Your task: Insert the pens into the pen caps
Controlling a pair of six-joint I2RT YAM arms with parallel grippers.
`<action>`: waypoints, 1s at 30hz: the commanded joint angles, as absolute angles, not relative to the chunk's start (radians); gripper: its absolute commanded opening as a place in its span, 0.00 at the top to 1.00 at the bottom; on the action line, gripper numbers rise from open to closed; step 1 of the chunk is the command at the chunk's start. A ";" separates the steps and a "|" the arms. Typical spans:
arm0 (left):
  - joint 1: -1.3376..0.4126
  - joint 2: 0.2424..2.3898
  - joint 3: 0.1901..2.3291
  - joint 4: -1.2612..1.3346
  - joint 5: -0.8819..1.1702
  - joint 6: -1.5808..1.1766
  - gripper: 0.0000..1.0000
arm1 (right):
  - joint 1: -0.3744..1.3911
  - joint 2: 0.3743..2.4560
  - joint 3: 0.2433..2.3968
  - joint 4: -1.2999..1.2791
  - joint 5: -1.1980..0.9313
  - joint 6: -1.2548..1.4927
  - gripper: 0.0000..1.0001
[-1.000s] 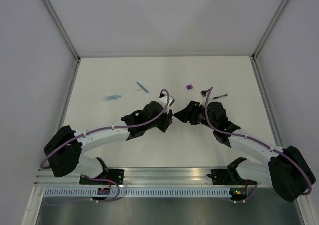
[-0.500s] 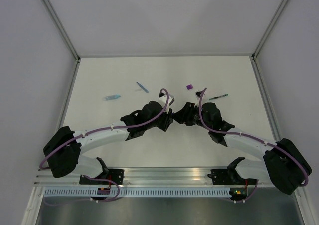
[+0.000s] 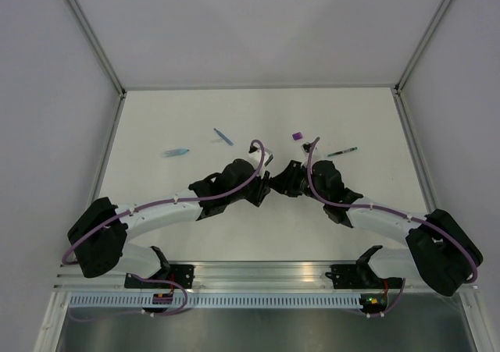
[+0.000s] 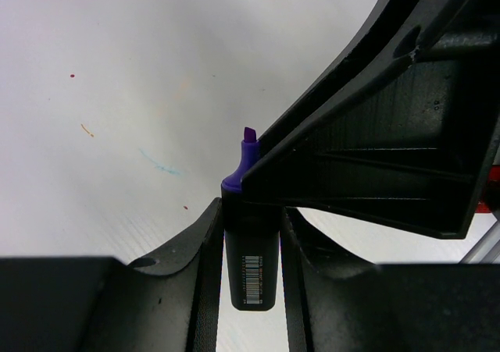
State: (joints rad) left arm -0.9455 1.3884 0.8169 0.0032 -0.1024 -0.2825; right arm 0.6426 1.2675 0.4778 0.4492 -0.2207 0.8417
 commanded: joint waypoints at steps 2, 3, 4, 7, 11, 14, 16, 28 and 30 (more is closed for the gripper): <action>-0.948 1.353 0.812 0.060 -0.109 -0.316 0.98 | 0.649 1.279 0.508 0.520 -0.239 0.856 0.66; -0.950 1.351 0.810 0.066 -0.107 -0.316 0.98 | 0.649 1.282 0.508 0.525 -0.245 0.857 0.67; -0.950 1.350 0.805 0.069 -0.106 -0.318 0.98 | 0.649 1.285 0.508 0.529 -0.255 0.862 0.68; -0.950 1.350 0.805 0.072 -0.103 -0.318 0.98 | 0.650 1.287 0.506 0.537 -0.258 0.864 0.76; -0.950 1.348 0.802 0.072 -0.107 -0.318 0.98 | 0.652 1.282 0.505 0.548 -0.264 0.865 0.91; -0.950 1.345 0.801 0.074 -0.109 -0.318 0.98 | 0.652 1.276 0.502 0.549 -0.262 0.865 1.00; -0.950 1.345 0.801 0.074 -0.109 -0.318 0.98 | 0.653 1.269 0.499 0.549 -0.262 0.865 1.00; -0.950 1.347 0.804 0.068 -0.107 -0.318 0.98 | 0.652 1.230 0.486 0.531 -0.207 0.854 1.00; -0.950 1.347 0.804 0.066 -0.107 -0.319 0.98 | 0.652 1.220 0.483 0.525 -0.196 0.853 1.00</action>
State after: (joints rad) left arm -0.9440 1.3712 0.8005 0.0208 -0.1108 -0.2905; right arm 0.6445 1.2583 0.4778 0.4866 -0.2119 0.8505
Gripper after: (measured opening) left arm 0.360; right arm 0.021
